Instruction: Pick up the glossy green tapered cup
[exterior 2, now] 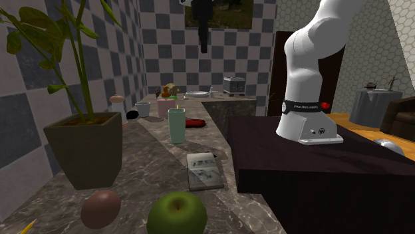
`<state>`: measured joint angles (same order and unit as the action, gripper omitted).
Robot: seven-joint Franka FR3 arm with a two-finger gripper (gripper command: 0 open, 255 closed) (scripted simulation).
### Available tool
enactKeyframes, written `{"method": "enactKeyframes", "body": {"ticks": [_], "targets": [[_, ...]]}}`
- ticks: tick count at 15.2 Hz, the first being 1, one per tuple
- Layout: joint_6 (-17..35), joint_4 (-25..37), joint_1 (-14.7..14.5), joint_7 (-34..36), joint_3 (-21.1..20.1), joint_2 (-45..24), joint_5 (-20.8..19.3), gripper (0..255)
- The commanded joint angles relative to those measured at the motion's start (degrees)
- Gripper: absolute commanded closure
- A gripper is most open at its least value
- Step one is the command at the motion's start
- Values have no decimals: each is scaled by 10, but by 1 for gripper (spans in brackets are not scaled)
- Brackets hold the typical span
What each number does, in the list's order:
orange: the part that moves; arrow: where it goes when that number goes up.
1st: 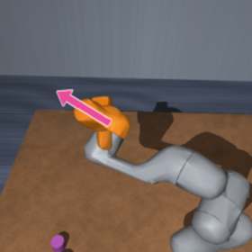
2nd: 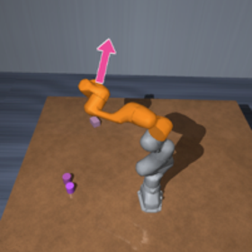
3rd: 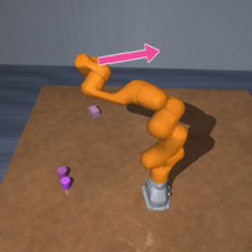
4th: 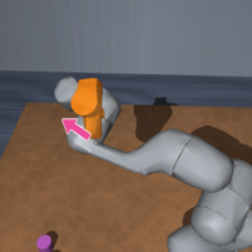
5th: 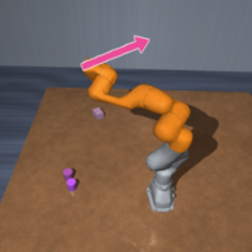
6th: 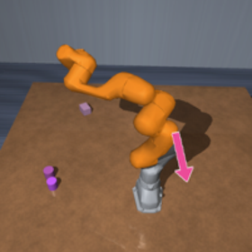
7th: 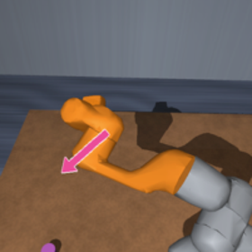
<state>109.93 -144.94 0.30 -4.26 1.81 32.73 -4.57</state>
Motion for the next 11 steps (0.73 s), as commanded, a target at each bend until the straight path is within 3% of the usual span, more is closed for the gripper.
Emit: {"method": "enactKeyframes", "body": {"ticks": [1, 11], "targets": [[43, -7, -2, -10, 6, -33, 0, 0], [255, -6, -14, -68, 30, -238, 20, 0]]}}
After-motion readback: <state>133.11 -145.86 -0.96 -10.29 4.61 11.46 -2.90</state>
